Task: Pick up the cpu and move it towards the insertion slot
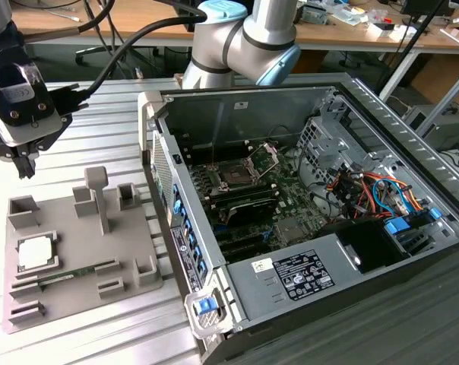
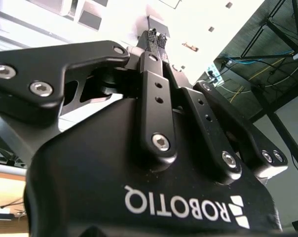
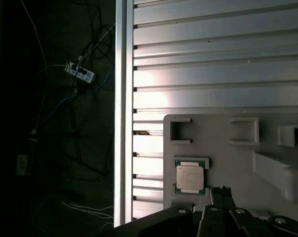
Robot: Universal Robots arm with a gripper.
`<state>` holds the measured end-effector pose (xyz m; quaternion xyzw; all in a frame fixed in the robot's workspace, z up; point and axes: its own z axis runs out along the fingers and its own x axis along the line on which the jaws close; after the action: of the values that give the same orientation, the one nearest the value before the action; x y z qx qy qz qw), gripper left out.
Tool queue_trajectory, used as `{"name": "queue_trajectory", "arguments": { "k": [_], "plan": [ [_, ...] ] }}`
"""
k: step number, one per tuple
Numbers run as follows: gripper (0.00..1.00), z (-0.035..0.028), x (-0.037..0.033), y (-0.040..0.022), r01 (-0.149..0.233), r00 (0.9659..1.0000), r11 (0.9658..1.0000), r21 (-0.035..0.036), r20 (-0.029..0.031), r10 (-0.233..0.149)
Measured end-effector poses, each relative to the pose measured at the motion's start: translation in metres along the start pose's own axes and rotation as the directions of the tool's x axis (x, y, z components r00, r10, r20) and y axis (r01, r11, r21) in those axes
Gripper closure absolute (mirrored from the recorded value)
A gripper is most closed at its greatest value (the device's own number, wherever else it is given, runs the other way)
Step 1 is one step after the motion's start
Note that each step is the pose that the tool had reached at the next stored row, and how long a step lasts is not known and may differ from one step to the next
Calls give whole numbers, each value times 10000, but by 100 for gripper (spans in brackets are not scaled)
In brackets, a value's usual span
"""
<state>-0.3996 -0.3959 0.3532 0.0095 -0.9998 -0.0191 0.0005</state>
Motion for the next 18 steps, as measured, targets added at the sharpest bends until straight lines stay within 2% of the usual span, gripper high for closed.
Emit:
{"name": "queue_trajectory", "arguments": {
  "k": [18],
  "plan": [
    [89, 50, 1, -5, 1, 10000, 10000, -1, 0, -1]
  ]
}}
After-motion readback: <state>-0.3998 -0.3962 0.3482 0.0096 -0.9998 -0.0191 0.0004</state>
